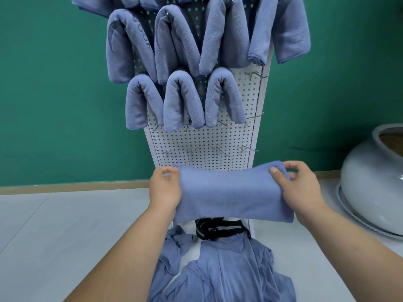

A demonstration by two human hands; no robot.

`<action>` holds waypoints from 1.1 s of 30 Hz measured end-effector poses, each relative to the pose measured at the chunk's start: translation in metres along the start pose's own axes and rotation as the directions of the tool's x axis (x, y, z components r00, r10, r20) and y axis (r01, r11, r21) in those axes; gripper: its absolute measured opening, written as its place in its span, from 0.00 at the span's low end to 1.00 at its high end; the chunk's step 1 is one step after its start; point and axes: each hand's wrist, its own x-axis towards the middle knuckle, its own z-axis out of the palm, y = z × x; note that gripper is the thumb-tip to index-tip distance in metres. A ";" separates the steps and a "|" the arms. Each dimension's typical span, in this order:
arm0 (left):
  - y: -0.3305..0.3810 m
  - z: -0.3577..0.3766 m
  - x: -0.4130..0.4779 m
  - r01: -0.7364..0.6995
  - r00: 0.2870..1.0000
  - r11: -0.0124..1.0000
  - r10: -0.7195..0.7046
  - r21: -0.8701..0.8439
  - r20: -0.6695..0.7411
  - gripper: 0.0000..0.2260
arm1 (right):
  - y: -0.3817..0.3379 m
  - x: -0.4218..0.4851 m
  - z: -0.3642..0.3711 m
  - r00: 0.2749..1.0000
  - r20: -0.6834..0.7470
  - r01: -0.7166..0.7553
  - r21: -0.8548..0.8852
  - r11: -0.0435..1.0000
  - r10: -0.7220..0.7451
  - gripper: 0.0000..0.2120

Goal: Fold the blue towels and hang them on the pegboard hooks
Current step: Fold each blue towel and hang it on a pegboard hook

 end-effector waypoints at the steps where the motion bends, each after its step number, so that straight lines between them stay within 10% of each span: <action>1: -0.005 -0.001 0.002 0.059 0.998 0.998 -0.059 0.022 0.022 0.04 | 0.006 0.002 0.001 0.998 0.027 -0.053 0.039 0.998 0.052 0.18; 5: -0.011 -0.007 0.005 0.167 0.975 0.986 -0.169 0.027 0.142 0.16 | 0.021 0.008 -0.002 0.988 0.117 -0.111 0.097 0.989 0.100 0.21; 15: -0.001 -0.020 0.004 -0.149 0.951 0.983 0.113 0.105 0.288 0.11 | 0.010 0.011 -0.013 0.960 0.263 0.088 0.051 0.995 -0.098 0.05; 19: -0.011 -0.024 0.004 -0.482 0.822 0.785 0.252 0.390 0.510 0.20 | 0.020 0.011 -0.018 0.870 0.434 0.383 -0.296 0.875 -0.234 0.23; 23: -0.016 -0.018 0.005 -0.575 0.799 0.646 0.311 0.502 0.514 0.14 | 0.030 0.011 -0.009 0.859 0.424 0.484 -0.485 0.729 -0.287 0.17; 28: -0.013 -0.022 0.011 -0.357 0.899 0.834 0.183 0.422 0.399 0.05 | 0.028 0.013 -0.012 0.917 0.327 0.368 -0.470 0.802 -0.228 0.04; 33: -0.008 -0.024 0.010 -0.042 0.929 0.994 0.003 0.099 0.370 0.15 | 0.016 0.014 -0.017 0.933 0.360 -0.062 0.147 0.987 0.005 0.05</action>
